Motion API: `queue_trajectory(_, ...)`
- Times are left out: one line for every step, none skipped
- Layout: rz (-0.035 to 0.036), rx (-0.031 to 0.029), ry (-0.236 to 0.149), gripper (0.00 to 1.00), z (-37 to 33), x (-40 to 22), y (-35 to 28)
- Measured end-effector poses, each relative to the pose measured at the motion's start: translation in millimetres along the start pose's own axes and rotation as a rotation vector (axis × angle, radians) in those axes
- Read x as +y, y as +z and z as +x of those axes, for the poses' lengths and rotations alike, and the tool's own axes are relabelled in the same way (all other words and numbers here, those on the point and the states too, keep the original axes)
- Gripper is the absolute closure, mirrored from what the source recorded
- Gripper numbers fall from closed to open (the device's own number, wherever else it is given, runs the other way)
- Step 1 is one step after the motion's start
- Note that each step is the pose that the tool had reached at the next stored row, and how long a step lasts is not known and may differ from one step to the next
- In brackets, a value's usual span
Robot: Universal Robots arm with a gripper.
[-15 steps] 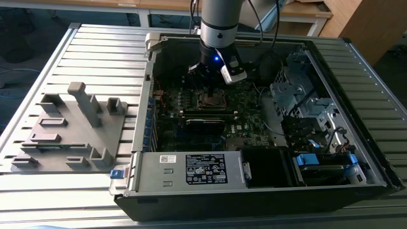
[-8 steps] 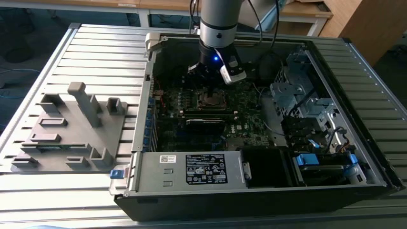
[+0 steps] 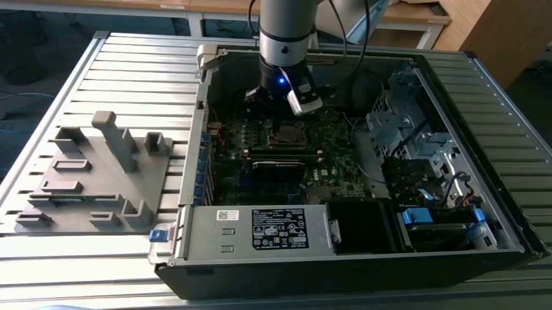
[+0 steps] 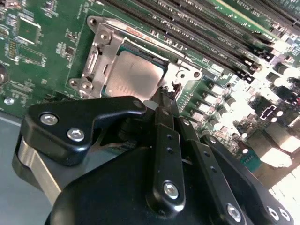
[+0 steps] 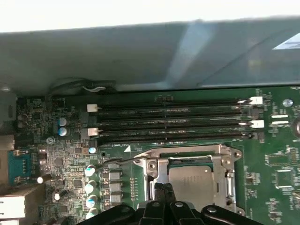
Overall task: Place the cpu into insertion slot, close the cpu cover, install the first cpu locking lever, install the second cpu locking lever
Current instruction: 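Close the cpu cover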
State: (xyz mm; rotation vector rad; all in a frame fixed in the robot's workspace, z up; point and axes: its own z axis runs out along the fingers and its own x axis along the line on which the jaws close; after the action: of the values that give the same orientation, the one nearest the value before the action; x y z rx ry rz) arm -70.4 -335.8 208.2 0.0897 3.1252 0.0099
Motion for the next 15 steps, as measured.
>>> queue_trajectory(0.0, 0.0, 0.0, 0.89, 0.6, 0.0, 1.0)
queue_trajectory(0.0002, 0.0001, 0.0, 0.89, 0.8, -0.1, 1.2)
queue_trajectory(0.0003, 0.0002, 0.0, 0.89, 0.9, -0.1, 1.2)
queue_trajectory(0.0003, 0.0002, 0.0, 0.89, 1.2, -0.1, 1.3)
queue_trajectory(0.0001, 0.0001, 0.0, 0.89, 1.9, -0.1, 1.8)
queue_trajectory(0.0, 0.0, 0.0, 0.89, 2.3, -0.1, 2.7)
queue_trajectory(0.0001, 0.0, 0.0, 0.89, 2.7, -0.2, 3.7)
queue_trajectory(0.0001, 0.0001, 0.0, 0.89, 3.1, -0.2, 4.6)
queue_trajectory(0.0002, 0.0001, 0.0, 0.89, 3.4, -0.3, 4.9)
queue_trajectory(0.0003, 0.0002, 0.0, 0.89, 3.4, -0.3, 4.9)
queue_trajectory(0.0003, 0.0002, 0.0, 0.89, 3.4, -0.3, 4.9)
queue_trajectory(0.0003, 0.0002, 0.0, 0.89, 3.4, -0.3, 4.9)
queue_trajectory(0.0002, 0.0001, 0.0, 0.89, 3.4, -0.2, 4.9)
queue_trajectory(0.0002, 0.0001, 0.0, 0.89, 3.6, -0.2, 5.1)
queue_trajectory(0.0, 0.0, 0.0, 0.89, 4.1, -0.3, 5.3)
